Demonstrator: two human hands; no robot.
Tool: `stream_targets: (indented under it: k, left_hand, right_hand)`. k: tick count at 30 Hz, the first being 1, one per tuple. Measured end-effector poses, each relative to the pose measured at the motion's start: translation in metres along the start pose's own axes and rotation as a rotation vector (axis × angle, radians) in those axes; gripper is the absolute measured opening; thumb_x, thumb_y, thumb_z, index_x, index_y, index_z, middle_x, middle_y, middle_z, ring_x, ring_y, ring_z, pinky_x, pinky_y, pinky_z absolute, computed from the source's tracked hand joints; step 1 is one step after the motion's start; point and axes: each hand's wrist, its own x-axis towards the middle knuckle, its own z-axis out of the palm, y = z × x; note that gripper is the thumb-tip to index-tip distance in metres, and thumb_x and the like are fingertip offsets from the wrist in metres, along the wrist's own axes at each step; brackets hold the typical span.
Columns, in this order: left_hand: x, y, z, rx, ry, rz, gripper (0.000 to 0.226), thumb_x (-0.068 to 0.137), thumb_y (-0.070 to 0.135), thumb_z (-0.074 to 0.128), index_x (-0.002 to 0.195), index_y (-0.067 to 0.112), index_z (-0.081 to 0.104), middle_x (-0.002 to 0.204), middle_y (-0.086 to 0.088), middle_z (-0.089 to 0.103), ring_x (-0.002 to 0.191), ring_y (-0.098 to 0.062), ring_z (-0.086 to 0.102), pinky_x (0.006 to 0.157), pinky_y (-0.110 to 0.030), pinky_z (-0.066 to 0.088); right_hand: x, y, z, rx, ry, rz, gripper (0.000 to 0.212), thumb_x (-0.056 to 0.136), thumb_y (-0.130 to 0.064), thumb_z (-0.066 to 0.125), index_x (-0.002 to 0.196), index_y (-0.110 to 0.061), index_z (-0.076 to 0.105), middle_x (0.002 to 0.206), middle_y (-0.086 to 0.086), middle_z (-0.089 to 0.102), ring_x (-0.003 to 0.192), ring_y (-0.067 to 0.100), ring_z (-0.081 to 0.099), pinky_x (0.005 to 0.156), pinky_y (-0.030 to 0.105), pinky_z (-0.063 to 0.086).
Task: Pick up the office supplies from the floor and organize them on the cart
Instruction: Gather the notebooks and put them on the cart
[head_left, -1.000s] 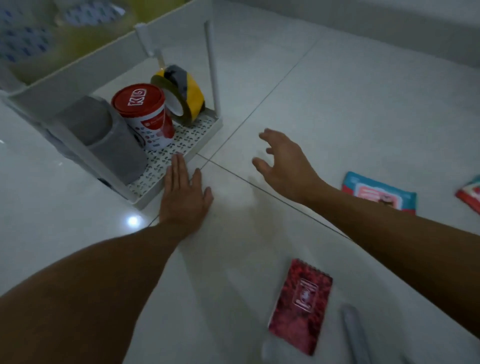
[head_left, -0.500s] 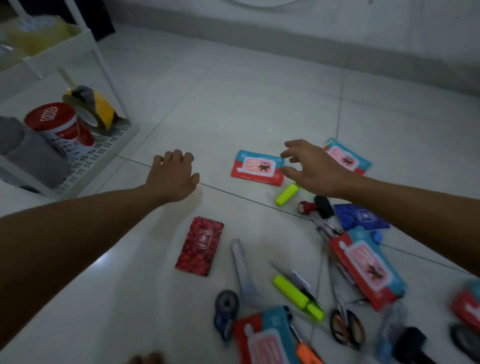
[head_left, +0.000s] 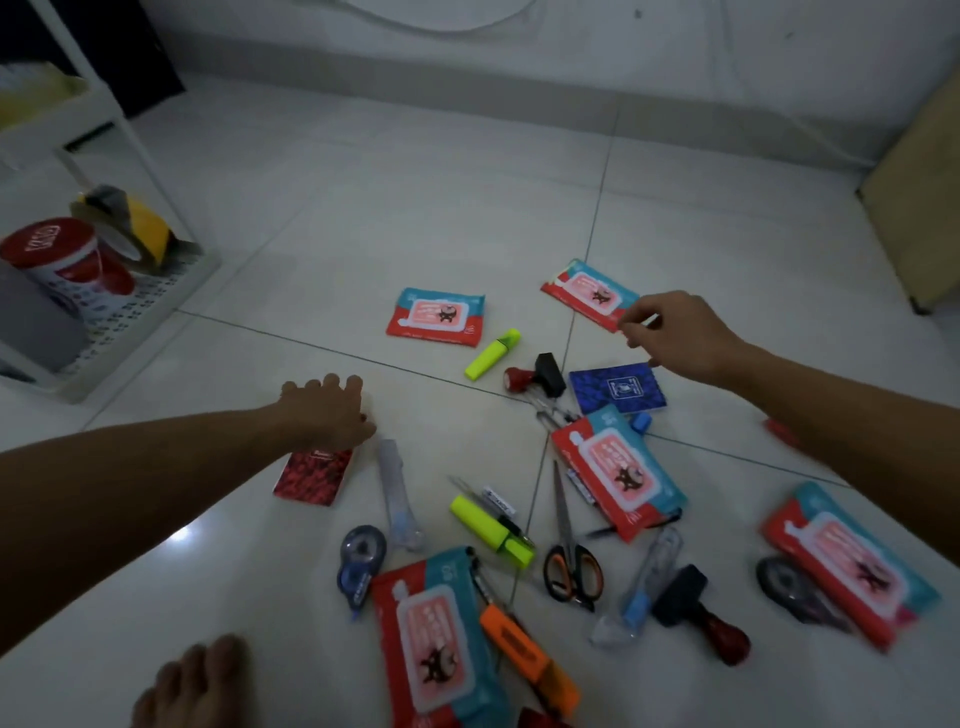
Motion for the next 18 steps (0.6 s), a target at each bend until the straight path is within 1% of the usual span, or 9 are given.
stream_targets:
  k: [2,4,6,8,10,12,14,18]
  left_hand:
    - [0.002,0.007,0.006,-0.006,-0.022,-0.027,0.082,0.092,0.066,0.042,0.151,0.016,0.016,0.154,-0.016,0.030,0.135,-0.035,0.041,0.108,-0.050,0.033]
    - [0.005,0.009,0.013,-0.039,-0.060,-0.063,0.090,0.088,0.071,0.043,0.153,0.017,0.012,0.156,-0.016,0.027,0.136,-0.036,0.040,0.108,-0.050,0.035]
    - [0.008,0.010,0.018,-0.098,-0.105,-0.089,0.096,0.086,0.075,0.043,0.155,0.019,0.007,0.158,-0.019,0.020,0.138,-0.039,0.036,0.110,-0.050,0.035]
    - [0.011,0.010,0.023,-0.153,-0.116,-0.104,0.093,0.086,0.076,0.040,0.155,0.021,0.008,0.157,-0.022,0.016,0.138,-0.044,0.033,0.112,-0.052,0.033]
    - [0.013,0.009,0.025,-0.217,-0.083,-0.120,0.085,0.089,0.072,0.040,0.153,0.023,0.012,0.155,-0.023,0.016,0.137,-0.048,0.030,0.112,-0.055,0.032]
    - [0.013,0.005,0.026,-0.308,-0.041,-0.149,0.081,0.091,0.067,0.045,0.152,0.022,0.015,0.153,-0.023,0.016,0.137,-0.050,0.025,0.111,-0.057,0.031]
    - [0.011,0.002,0.028,-0.408,0.008,-0.188,0.085,0.090,0.062,0.054,0.151,0.018,0.015,0.151,-0.023,0.017,0.138,-0.049,0.022,0.110,-0.056,0.030]
    - [0.007,-0.003,0.038,-0.519,0.109,-0.251,0.082,0.091,0.050,0.060,0.150,0.010,0.019,0.148,-0.024,0.022,0.138,-0.042,0.024,0.110,-0.054,0.031]
  right_hand:
    - [-0.006,0.020,-0.005,-0.095,-0.019,-0.009,0.011,0.094,-0.019,0.062,0.101,-0.018,0.071,0.107,0.003,0.068,0.085,0.016,0.063,0.070,0.030,0.051]
    - [-0.013,0.038,-0.010,-0.176,-0.046,-0.007,0.015,0.094,-0.018,0.061,0.103,-0.014,0.071,0.107,0.004,0.070,0.085,0.016,0.061,0.076,0.027,0.045]
    - [-0.018,0.054,-0.010,-0.221,-0.065,0.004,0.017,0.093,-0.019,0.061,0.105,-0.013,0.071,0.107,0.004,0.071,0.087,0.017,0.062,0.081,0.031,0.049]
    - [-0.020,0.068,-0.007,-0.252,-0.075,0.018,0.015,0.093,-0.023,0.060,0.103,-0.017,0.070,0.106,0.002,0.071,0.086,0.017,0.063,0.083,0.037,0.054]
    - [-0.020,0.078,-0.001,-0.284,-0.105,0.016,0.014,0.094,-0.029,0.060,0.101,-0.021,0.069,0.104,-0.002,0.070,0.084,0.014,0.062,0.079,0.038,0.055]
    - [-0.018,0.083,0.006,-0.321,-0.145,0.011,0.015,0.094,-0.035,0.060,0.100,-0.023,0.068,0.103,-0.004,0.068,0.086,0.014,0.062,0.076,0.038,0.054]
    - [-0.014,0.086,0.012,-0.353,-0.155,0.008,0.017,0.094,-0.036,0.059,0.102,-0.023,0.067,0.104,-0.003,0.067,0.089,0.017,0.061,0.077,0.040,0.054]
    - [-0.001,0.091,0.025,-0.406,-0.124,0.037,0.020,0.095,-0.034,0.055,0.107,-0.022,0.065,0.110,0.002,0.067,0.095,0.022,0.061,0.078,0.039,0.053]
